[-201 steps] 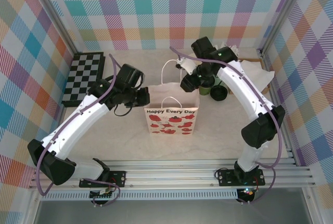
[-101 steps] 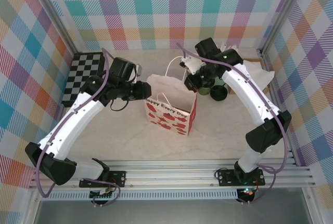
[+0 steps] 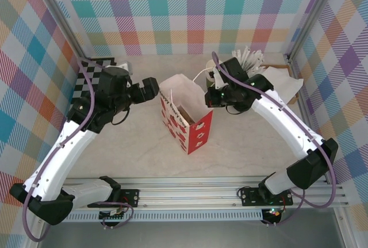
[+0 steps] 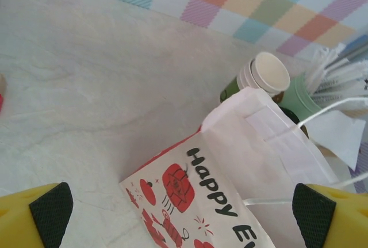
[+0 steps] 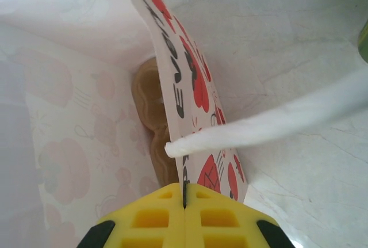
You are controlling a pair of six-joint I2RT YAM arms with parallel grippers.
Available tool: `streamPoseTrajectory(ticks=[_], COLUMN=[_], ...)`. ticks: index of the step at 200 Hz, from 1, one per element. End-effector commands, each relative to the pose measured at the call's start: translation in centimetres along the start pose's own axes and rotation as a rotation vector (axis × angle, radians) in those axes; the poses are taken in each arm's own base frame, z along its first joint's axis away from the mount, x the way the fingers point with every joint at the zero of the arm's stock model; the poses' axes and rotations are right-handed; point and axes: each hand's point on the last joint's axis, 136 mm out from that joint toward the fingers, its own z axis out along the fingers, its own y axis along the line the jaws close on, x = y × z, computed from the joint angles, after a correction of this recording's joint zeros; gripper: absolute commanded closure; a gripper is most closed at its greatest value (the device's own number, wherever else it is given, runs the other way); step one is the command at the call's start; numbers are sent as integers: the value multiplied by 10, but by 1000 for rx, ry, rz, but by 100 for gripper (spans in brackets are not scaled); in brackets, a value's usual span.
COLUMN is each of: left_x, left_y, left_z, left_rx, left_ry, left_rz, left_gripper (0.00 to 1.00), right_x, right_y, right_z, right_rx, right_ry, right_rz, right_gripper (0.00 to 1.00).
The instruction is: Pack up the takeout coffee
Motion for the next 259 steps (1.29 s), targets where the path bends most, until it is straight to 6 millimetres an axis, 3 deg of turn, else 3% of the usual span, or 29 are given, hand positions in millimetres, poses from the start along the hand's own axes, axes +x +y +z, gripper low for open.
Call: streamPoseTrajectory(ticks=[1,72,119,128,147,170,182,189,229,245,259], left_x=[-20,-20,-20,-20,-21,-21,-22,-21,-22,-21,-19], left_y=[12,19,20,20,21,25,28,29,34,38,40], left_z=[-1,-2,0,0,1,1,2,3,7,9,12], left_rx=[-51,-85,-90,-90,-94,-111,-122,-126,-150,-171,-183], left_ry=[-110,-119,-121,-118,-121,-127,-133,-133,-149,-154,-152], left_rz=[-59,-67,-72,-70,-70,-74,-79,-81,-110,-128,-147], left_gripper=[0,0,0,0,0,0,0,0,0,0,0], right_x=[-18,-12,-8,-8,-14,-26,-30,-32,-39,-37,-33], right_y=[14,12,10,12,18,30,31,26,-32,-61,-79], right_z=[-2,12,7,6,-6,-42,-61,-72,-122,-127,-120], right_rx=[-26,82,108,101,74,18,9,16,116,171,191], right_ry=[-91,-59,-24,-17,-47,-146,-190,-215,-350,-378,-361], right_rz=[54,86,35,24,6,-59,-95,-101,8,66,112], right_gripper=[98,94,89,82,45,29,13,1,0,0,0])
